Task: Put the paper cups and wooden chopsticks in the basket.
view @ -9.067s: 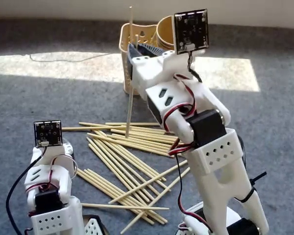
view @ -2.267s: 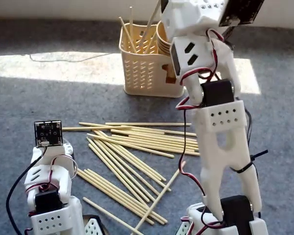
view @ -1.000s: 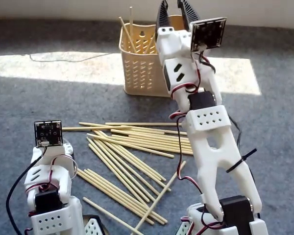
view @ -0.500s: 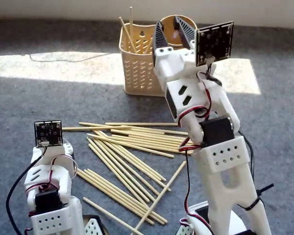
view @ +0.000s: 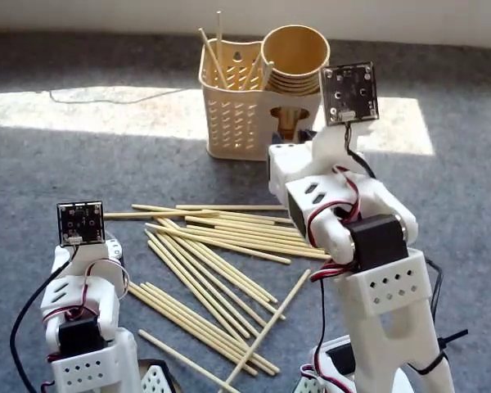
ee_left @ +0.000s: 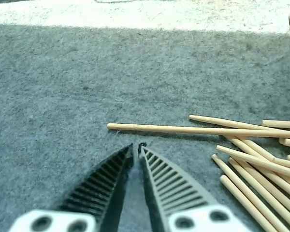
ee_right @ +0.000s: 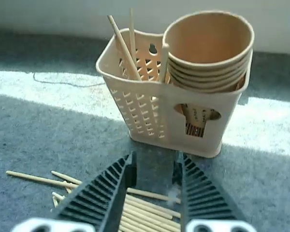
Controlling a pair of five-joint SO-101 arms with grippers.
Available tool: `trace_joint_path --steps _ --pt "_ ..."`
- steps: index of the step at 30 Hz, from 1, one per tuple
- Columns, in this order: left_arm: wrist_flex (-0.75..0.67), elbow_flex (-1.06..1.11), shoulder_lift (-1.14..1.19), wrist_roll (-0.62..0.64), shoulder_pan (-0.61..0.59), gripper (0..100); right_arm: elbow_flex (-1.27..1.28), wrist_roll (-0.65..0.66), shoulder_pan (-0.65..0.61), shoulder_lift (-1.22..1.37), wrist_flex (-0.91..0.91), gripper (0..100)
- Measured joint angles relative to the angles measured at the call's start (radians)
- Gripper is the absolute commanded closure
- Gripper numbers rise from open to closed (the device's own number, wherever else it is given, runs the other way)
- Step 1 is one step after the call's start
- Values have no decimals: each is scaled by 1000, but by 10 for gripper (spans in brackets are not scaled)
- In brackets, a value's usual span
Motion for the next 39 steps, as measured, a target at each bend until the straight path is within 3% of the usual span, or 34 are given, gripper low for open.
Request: trace_joint_path --steps 6,11,29,39 --pt "0 0 0 0 0 961 52 -158 -2 0 155 865" --pt "0 0 0 0 0 961 204 -252 -2 -2 161 865" --pt "0 0 0 0 0 961 589 -373 0 -2 155 865" --pt "0 0 0 0 0 961 787 -373 0 -2 -26 865"
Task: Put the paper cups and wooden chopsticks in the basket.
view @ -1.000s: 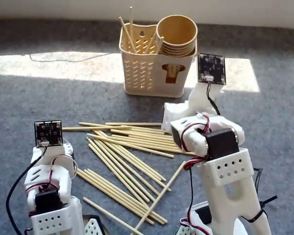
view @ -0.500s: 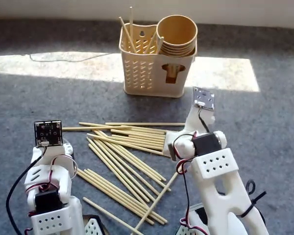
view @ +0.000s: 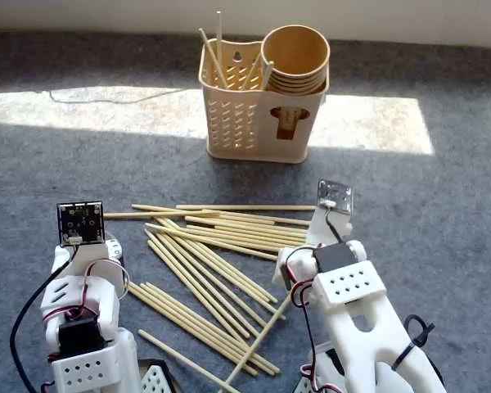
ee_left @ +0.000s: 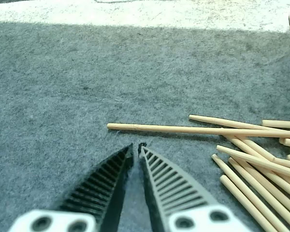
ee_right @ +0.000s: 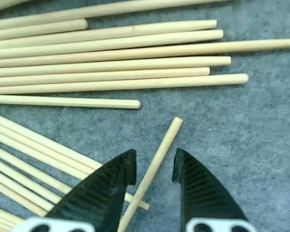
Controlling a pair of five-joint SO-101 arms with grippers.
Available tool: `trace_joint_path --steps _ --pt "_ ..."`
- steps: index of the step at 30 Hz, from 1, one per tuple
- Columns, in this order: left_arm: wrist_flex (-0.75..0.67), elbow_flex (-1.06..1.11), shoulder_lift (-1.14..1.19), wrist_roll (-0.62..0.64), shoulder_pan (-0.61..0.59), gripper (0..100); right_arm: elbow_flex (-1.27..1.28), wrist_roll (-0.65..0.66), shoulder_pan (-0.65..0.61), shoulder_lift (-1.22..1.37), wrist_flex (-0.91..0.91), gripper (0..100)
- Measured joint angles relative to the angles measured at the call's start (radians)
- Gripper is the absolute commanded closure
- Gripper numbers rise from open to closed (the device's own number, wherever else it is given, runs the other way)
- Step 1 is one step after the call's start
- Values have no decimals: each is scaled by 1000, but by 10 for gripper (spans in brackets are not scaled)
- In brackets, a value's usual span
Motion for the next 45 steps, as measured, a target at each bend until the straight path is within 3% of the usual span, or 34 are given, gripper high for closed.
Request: trace_joint_path --steps 7,36,45 --pt "0 0 0 0 0 961 69 0 0 0 -91 865" --pt "0 0 0 0 0 961 123 -3 0 0 -106 868" --pt "0 0 0 0 0 961 69 -3 8 224 -107 985"
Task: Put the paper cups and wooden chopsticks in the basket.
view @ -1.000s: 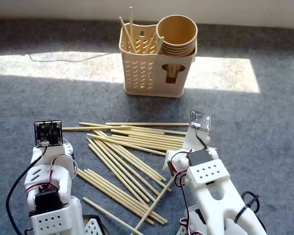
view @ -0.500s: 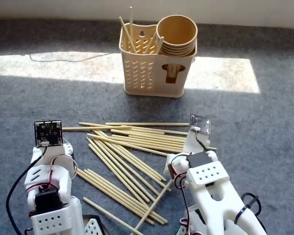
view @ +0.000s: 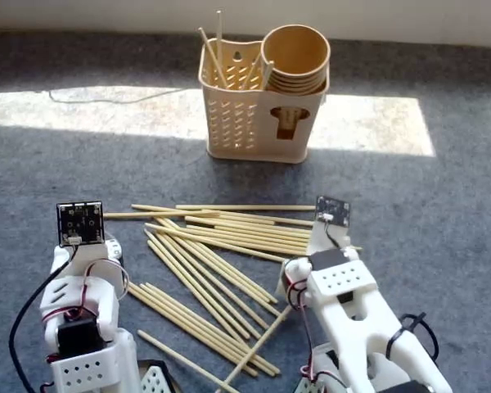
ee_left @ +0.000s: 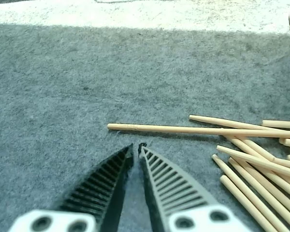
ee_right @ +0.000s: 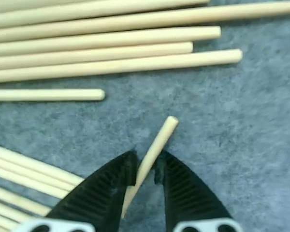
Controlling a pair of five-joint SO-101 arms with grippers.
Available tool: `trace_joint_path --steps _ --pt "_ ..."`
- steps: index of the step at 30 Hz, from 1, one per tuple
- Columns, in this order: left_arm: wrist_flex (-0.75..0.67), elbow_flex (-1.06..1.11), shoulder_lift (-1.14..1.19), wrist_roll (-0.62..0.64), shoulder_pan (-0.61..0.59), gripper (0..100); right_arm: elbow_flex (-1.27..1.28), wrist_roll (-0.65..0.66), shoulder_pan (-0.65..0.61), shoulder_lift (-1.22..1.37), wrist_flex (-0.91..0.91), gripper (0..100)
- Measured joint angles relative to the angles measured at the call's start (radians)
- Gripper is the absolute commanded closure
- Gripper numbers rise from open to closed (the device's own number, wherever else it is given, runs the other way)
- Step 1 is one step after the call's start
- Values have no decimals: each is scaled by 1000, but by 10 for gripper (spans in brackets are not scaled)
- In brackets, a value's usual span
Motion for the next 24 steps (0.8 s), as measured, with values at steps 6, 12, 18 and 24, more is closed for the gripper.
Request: trace_joint_path --steps 6,12,18,24 --pt "0 0 0 0 0 961 -46 0 2 54 2 995" --pt "0 0 0 0 0 961 -44 0 -8 -60 8 995" --pt "0 0 0 0 0 961 -112 0 -8 -235 97 995" --pt "0 0 0 0 0 961 -233 0 -8 -341 140 995"
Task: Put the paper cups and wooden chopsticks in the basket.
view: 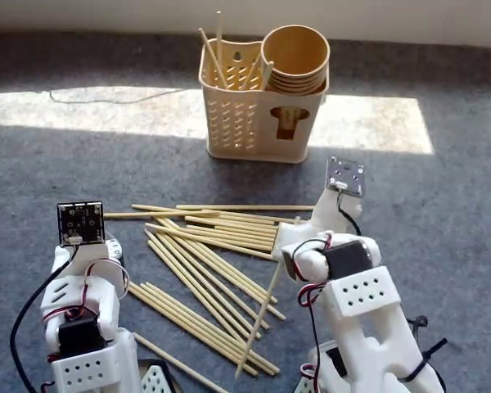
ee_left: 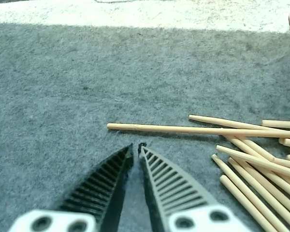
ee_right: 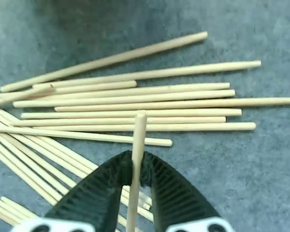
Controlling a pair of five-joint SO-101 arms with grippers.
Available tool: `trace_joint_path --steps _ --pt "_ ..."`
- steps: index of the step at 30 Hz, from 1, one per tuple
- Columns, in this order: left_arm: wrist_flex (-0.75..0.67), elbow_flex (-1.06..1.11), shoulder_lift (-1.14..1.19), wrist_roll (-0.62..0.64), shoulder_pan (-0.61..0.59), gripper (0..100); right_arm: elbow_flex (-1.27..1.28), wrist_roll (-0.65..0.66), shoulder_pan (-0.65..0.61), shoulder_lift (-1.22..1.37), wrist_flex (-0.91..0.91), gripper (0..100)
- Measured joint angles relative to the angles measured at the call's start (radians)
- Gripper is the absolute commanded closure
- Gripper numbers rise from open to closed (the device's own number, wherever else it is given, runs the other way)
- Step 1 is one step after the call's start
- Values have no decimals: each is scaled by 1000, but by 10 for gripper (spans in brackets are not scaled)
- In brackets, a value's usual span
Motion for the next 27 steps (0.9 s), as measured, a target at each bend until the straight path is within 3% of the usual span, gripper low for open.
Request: trace_joint_path --steps 15,27 --pt "0 0 0 0 0 961 -445 117 -2 -20 -21 995" --pt "0 0 0 0 0 961 -552 120 -2 -21 -508 995"
